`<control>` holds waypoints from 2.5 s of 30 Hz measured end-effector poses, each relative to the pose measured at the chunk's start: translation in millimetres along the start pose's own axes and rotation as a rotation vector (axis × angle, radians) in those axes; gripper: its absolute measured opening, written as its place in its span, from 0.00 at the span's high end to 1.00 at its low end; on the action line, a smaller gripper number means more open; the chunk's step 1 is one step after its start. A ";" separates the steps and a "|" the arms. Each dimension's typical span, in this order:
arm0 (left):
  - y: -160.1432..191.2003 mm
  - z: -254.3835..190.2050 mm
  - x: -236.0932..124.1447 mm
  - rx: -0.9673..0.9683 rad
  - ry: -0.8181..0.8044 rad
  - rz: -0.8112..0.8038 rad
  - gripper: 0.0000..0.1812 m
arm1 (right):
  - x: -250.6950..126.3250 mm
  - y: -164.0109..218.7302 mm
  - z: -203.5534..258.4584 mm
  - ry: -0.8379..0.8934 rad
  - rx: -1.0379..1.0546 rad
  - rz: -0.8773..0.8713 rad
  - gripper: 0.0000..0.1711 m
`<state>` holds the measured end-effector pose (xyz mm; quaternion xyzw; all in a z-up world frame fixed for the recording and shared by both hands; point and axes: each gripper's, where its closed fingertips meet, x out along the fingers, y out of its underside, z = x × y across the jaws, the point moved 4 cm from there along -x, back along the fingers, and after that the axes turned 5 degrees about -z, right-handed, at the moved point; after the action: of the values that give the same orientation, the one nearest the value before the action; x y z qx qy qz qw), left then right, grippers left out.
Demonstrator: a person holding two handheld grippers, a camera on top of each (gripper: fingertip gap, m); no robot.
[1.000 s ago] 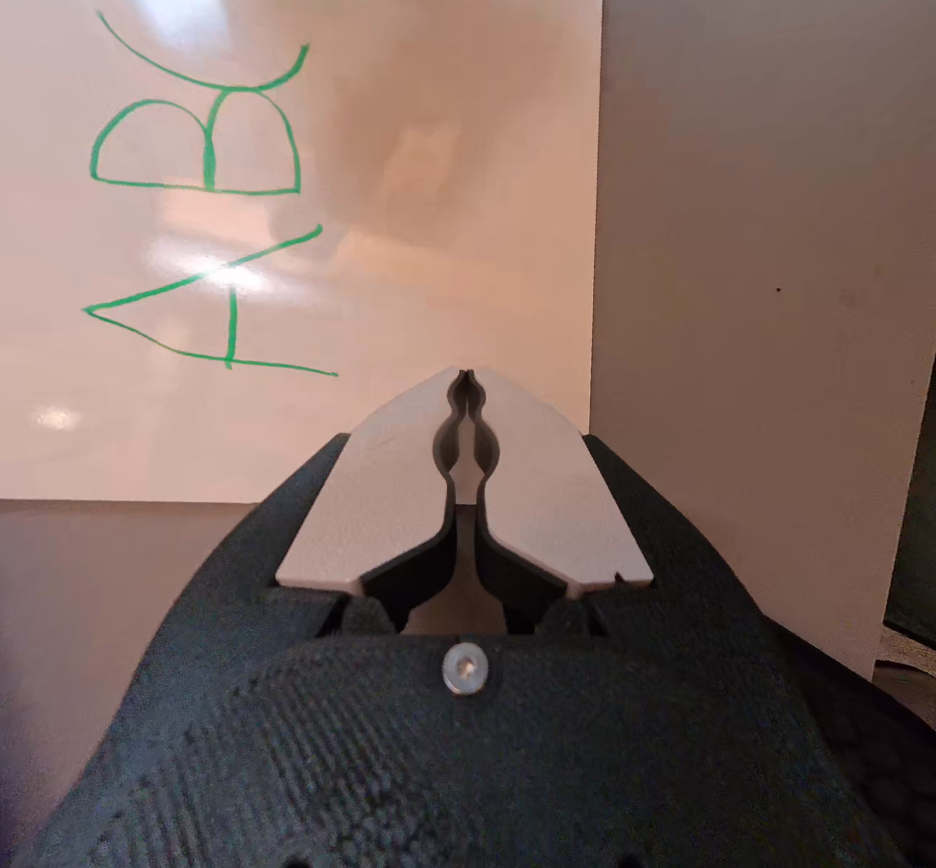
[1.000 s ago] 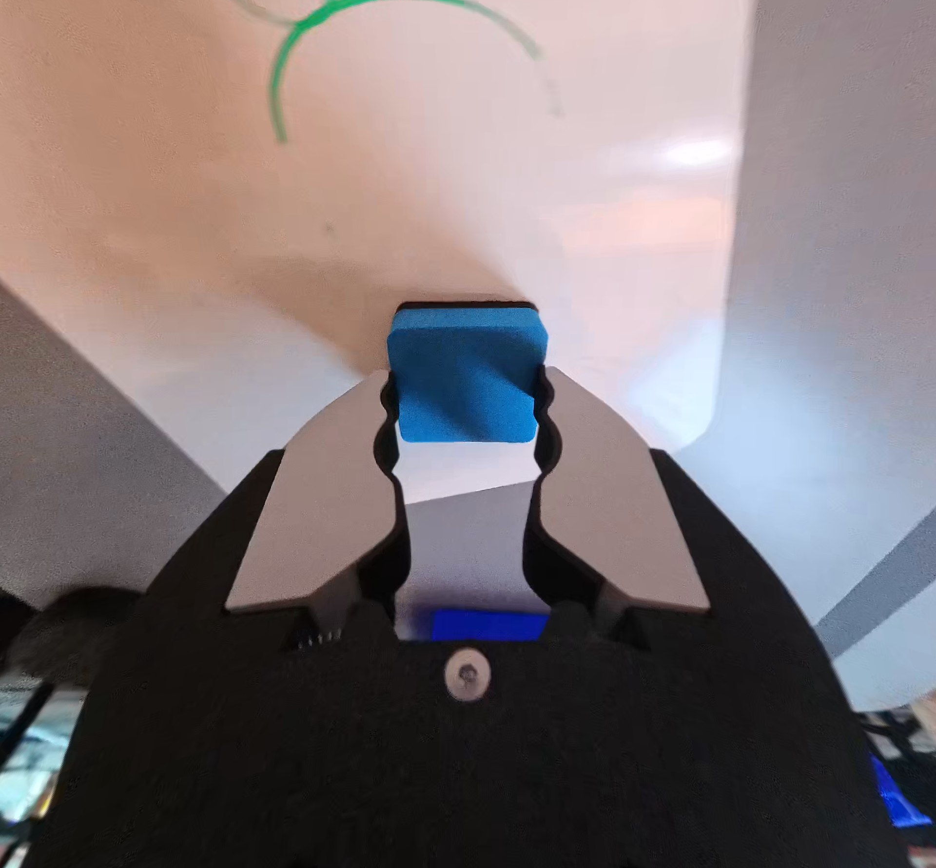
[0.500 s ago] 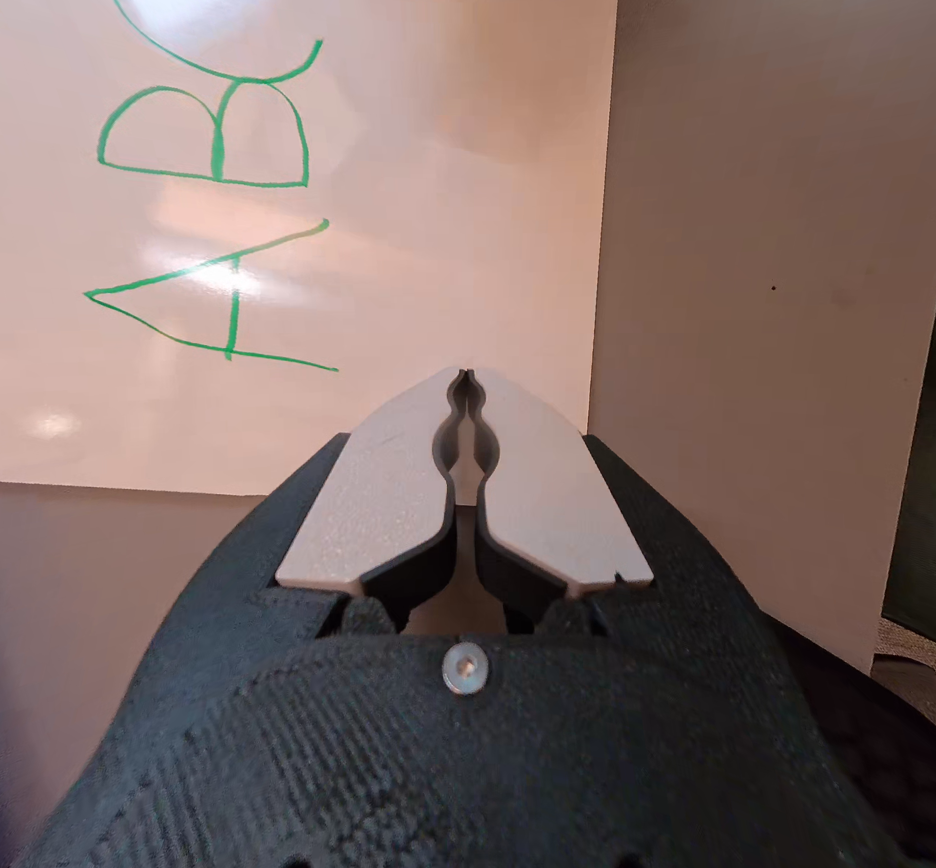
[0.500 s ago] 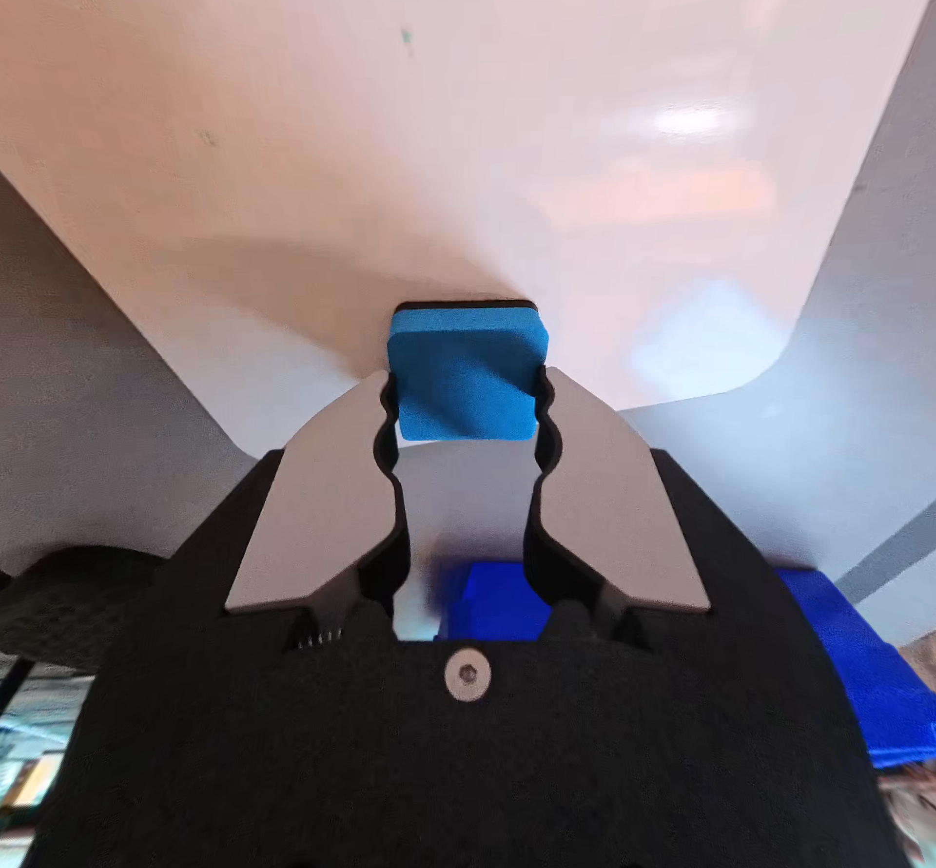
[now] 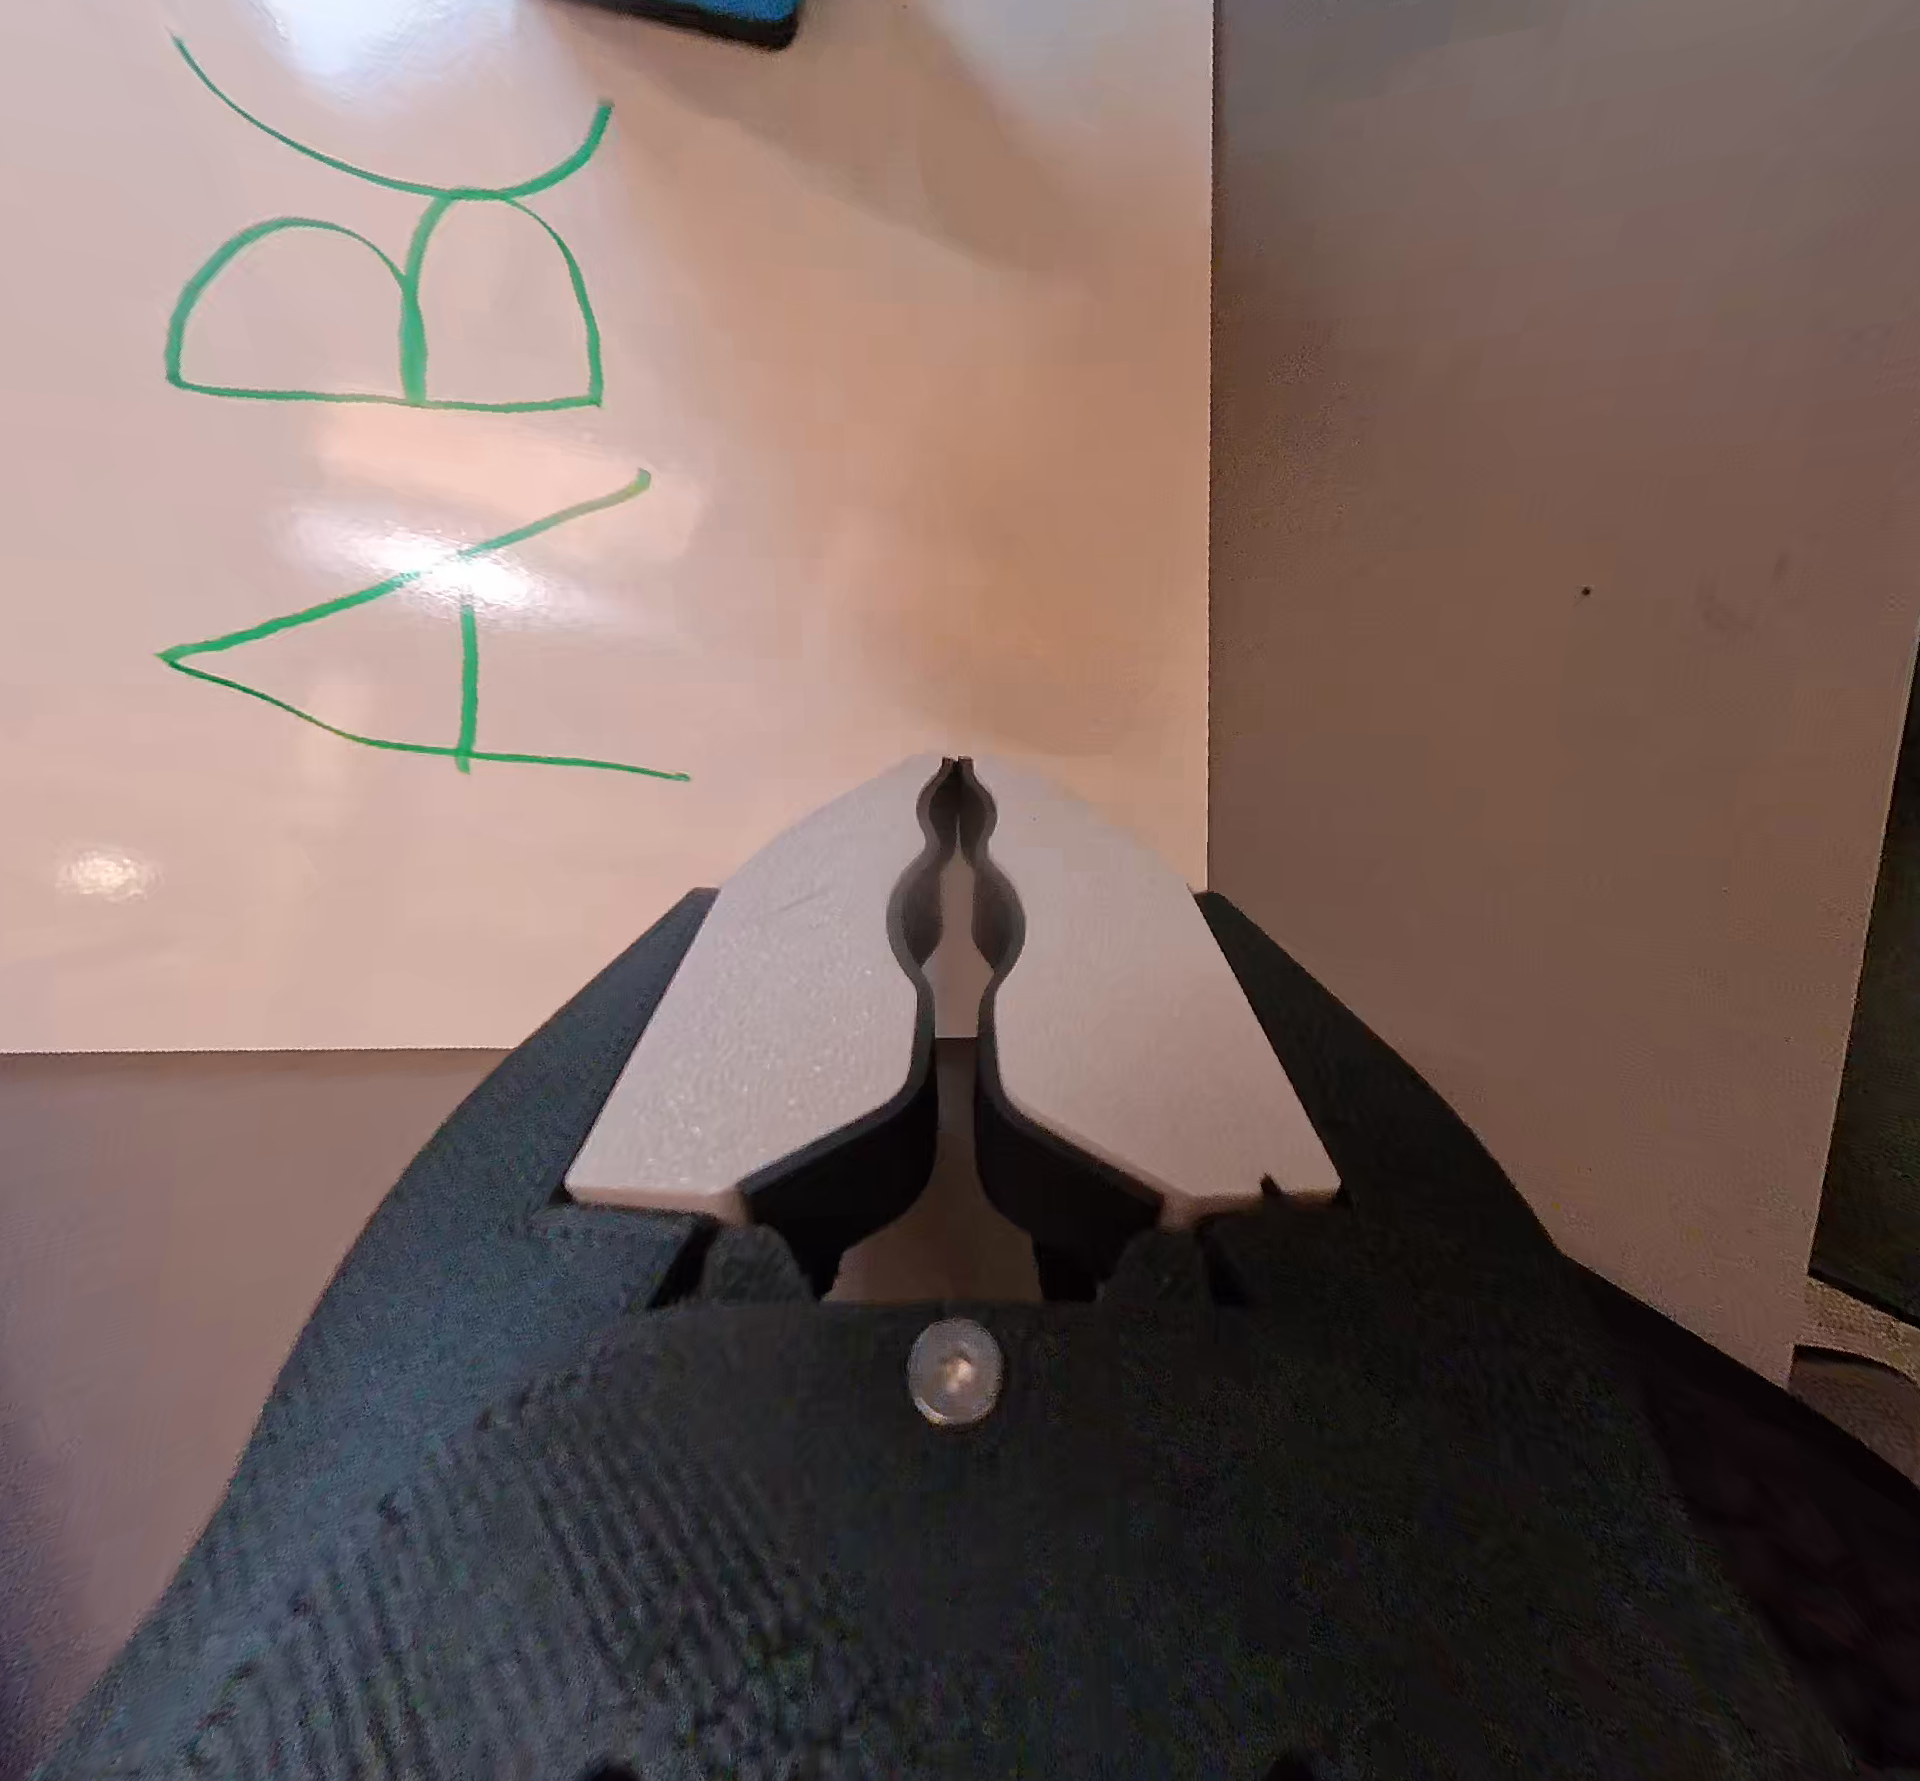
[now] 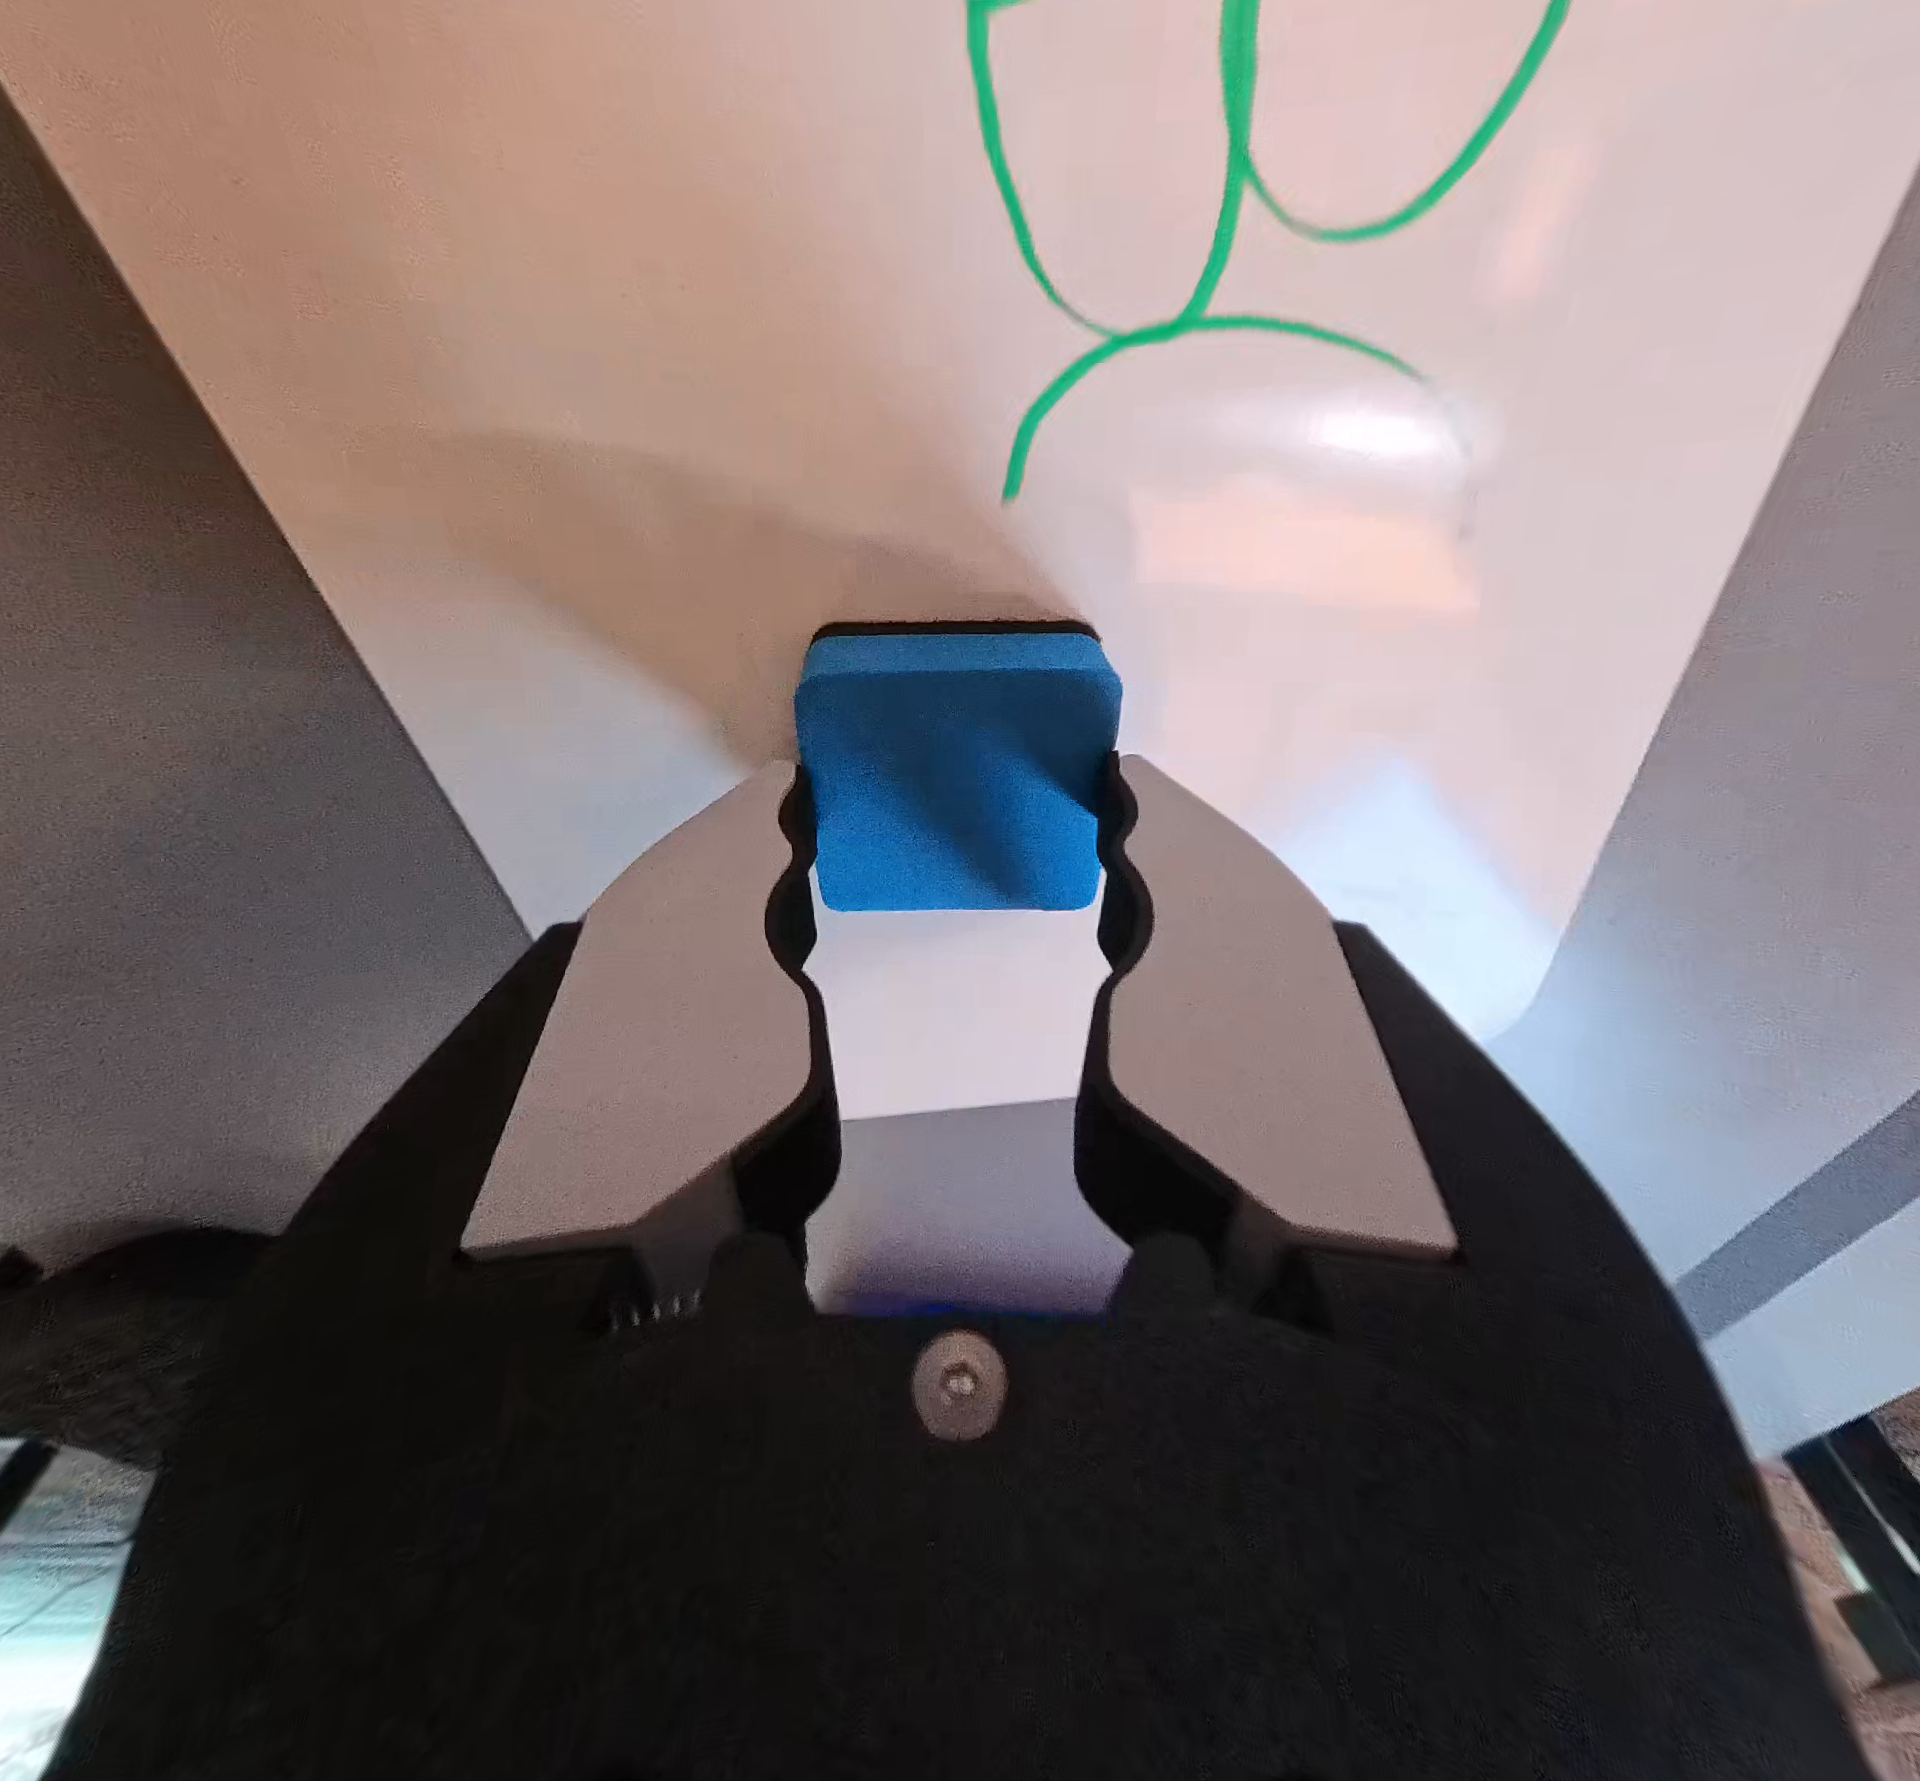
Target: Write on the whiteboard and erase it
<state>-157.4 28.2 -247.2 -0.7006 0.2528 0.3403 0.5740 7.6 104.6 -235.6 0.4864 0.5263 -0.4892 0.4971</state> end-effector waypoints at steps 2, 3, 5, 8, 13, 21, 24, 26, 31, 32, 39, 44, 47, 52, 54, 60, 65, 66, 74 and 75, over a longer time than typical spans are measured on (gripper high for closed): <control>-0.1 -0.6 0.2 0.007 -0.006 0.003 1.00 | 1.0 -15.0 -18.8 0.018 0.040 -0.031 0.69; -0.2 -0.8 0.1 0.009 -0.009 0.004 1.00 | 1.6 -22.1 -32.0 0.023 0.071 -0.045 0.69; -0.1 -1.1 0.0 0.010 -0.014 0.005 1.00 | 2.7 -37.9 -51.6 0.031 0.102 -0.062 0.69; 0.5 -1.8 -0.2 0.007 -0.010 0.001 1.00 | 3.5 -66.3 -43.7 0.043 0.014 -0.061 0.69; 1.0 -2.8 -0.6 0.011 -0.014 0.001 1.00 | 3.6 -77.4 -36.0 0.024 -0.009 -0.068 0.69; -4.9 -3.1 4.5 0.055 -0.022 -0.019 1.00 | -0.5 2.9 13.8 -0.003 0.044 0.014 0.69; -7.3 -4.3 6.5 0.069 -0.027 -0.012 1.00 | -2.1 24.9 29.0 0.027 0.111 -0.006 0.69; -8.4 -5.7 7.6 0.070 -0.023 -0.013 1.00 | -2.3 23.0 35.0 0.033 0.130 -0.031 0.69; -8.9 -8.3 8.6 0.066 -0.017 -0.018 1.00 | 0.0 -23.5 20.3 0.038 0.108 -0.069 0.69; -8.4 -8.6 8.4 0.063 -0.016 -0.023 1.00 | 0.6 -29.9 8.6 0.041 0.124 -0.074 0.69; -8.0 -9.9 8.3 0.038 -0.018 -0.022 1.00 | 0.0 14.8 -27.9 0.026 0.272 0.018 0.69; -7.7 -10.1 8.2 0.031 -0.012 -0.026 1.00 | 0.9 -42.4 20.6 0.035 0.056 -0.032 0.69; -7.6 -11.1 8.3 0.025 -0.025 -0.030 1.00 | 2.4 -51.2 -30.0 0.064 0.195 -0.068 0.69; -7.3 -12.5 8.3 0.023 -0.031 -0.030 1.00 | 0.7 -2.7 -26.5 0.025 0.267 -0.009 0.69; -7.3 -12.1 8.3 0.018 -0.022 -0.031 1.00 | -0.6 -11.0 6.2 -0.022 0.205 -0.027 0.69; -7.6 -13.0 8.8 0.010 -0.041 -0.035 1.00 | 3.3 -59.4 -38.9 0.047 0.219 -0.068 0.69; -7.6 -14.5 8.7 0.023 -0.067 -0.025 1.00 | 1.8 -27.5 -32.0 0.012 0.243 -0.003 0.69; -7.6 -14.1 8.7 0.021 -0.060 -0.027 1.00 | 0.8 -32.8 -10.3 -0.021 0.192 -0.009 0.69; -7.9 -15.2 9.3 0.013 -0.072 -0.032 1.00 | 4.9 -79.5 -48.4 0.062 0.222 -0.144 0.69; -7.9 -15.3 9.2 0.011 -0.073 -0.033 1.00 | 4.6 -76.7 -46.3 0.057 0.233 -0.152 0.69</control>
<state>-142.7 15.3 -247.7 -0.6886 0.2223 0.3547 0.5921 -71.3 147.3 -236.5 0.5134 0.5151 -0.5691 0.3837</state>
